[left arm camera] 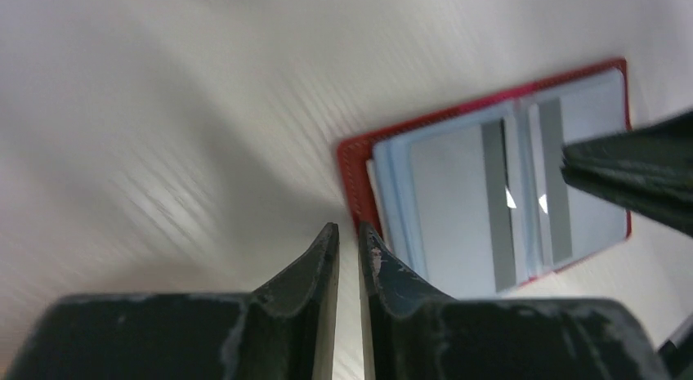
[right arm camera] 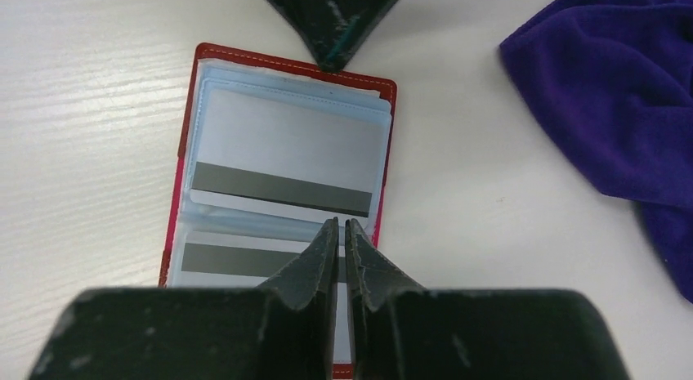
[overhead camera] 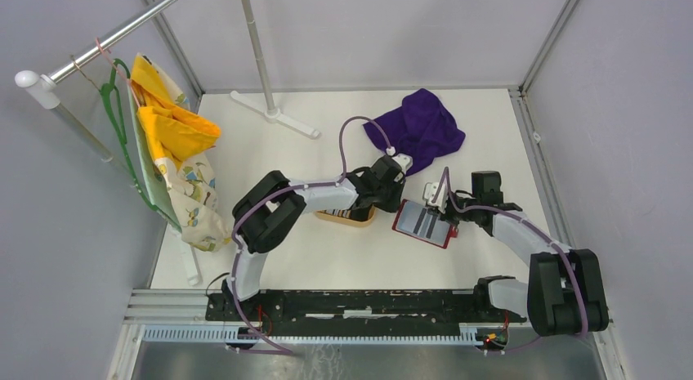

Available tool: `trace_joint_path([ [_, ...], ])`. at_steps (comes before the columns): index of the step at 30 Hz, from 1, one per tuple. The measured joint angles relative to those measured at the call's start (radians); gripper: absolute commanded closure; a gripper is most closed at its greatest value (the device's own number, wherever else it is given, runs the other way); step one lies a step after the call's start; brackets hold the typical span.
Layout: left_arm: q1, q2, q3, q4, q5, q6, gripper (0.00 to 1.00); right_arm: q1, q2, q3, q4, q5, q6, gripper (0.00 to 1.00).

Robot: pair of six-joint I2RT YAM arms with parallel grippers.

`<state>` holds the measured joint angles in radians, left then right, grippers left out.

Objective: Put the credit cards into the card holder
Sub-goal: Turn over the card slot in the card holder.

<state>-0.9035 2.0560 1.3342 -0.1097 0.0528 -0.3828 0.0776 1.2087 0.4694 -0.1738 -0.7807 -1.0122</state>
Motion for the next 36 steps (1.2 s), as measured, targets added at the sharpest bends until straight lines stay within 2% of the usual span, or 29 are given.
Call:
trace_joint_path([
  [6,-0.09,-0.093,-0.142,0.046,0.009,-0.048,0.78,0.002,0.03,0.062,-0.145,0.027,-0.135,0.87],
  [9,-0.136,-0.144,-0.213,0.066,-0.016,-0.07,0.78,0.003,0.029,0.075,-0.209,0.033,-0.203,0.81],
  [15,-0.201,-0.334,-0.362,0.074,-0.145,-0.089,0.77,0.013,0.051,0.098,-0.325,0.025,-0.307,0.85],
  [17,-0.216,-0.441,-0.425,0.116,-0.192,-0.091,0.69,0.014,0.074,0.117,-0.352,0.023,-0.326,0.85],
  [20,-0.222,-0.573,-0.521,0.219,-0.221,-0.095,0.47,0.018,0.082,0.12,-0.356,0.027,-0.325,0.86],
  [23,-0.221,-0.652,-0.602,0.314,-0.239,-0.107,0.38,0.024,0.095,0.12,-0.354,0.035,-0.315,0.86],
  [29,-0.204,-0.63,-0.637,0.414,-0.2,-0.155,0.39,0.055,0.134,0.12,-0.336,0.06,-0.288,0.87],
  [34,-0.197,-0.519,-0.634,0.505,-0.143,-0.225,0.52,0.088,0.157,0.121,-0.322,0.079,-0.275,0.88],
  [36,-0.195,-0.465,-0.631,0.525,-0.119,-0.256,0.54,0.098,0.161,0.124,-0.316,0.083,-0.274,0.88],
])
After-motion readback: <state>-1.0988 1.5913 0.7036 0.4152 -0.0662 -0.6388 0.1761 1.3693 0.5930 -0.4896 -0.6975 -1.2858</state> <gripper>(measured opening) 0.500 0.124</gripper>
